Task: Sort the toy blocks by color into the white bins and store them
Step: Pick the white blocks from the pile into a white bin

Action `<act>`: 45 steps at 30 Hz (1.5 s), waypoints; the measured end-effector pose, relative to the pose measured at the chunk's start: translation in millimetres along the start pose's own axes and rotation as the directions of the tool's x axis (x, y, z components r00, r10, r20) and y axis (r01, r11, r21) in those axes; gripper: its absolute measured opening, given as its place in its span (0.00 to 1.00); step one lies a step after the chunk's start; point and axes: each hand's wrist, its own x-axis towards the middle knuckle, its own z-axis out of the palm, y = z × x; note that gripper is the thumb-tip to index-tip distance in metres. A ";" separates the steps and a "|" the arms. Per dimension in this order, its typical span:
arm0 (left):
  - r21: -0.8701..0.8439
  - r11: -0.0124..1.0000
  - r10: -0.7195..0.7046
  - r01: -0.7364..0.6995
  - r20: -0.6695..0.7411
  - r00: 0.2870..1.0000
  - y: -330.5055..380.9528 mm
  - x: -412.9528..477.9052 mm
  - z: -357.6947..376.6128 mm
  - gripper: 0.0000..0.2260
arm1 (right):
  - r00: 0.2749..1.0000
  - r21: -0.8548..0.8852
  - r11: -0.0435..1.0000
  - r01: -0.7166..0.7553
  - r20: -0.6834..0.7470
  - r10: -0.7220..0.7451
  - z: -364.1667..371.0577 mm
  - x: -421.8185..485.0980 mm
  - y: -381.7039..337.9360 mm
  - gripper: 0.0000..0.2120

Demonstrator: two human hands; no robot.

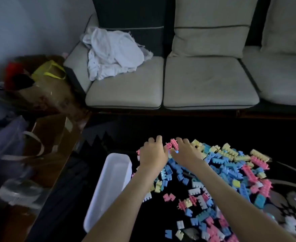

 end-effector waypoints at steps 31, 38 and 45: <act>0.218 0.940 0.276 -0.261 -0.037 0.961 30.3 68.9 190.7 0.20 | 0.958 -0.272 0.928 0.255 -0.063 -0.281 72.6 51.6 111.4 0.28; 0.151 0.944 0.295 -0.293 0.005 0.955 29.2 47.3 174.4 0.19 | 0.964 -0.330 0.914 0.234 -0.043 -0.262 72.9 30.5 107.0 0.29; 0.099 0.972 0.206 -0.212 0.061 0.977 9.4 10.7 140.4 0.23 | 0.971 -0.478 0.858 0.187 -0.043 -0.235 66.2 -4.1 81.0 0.31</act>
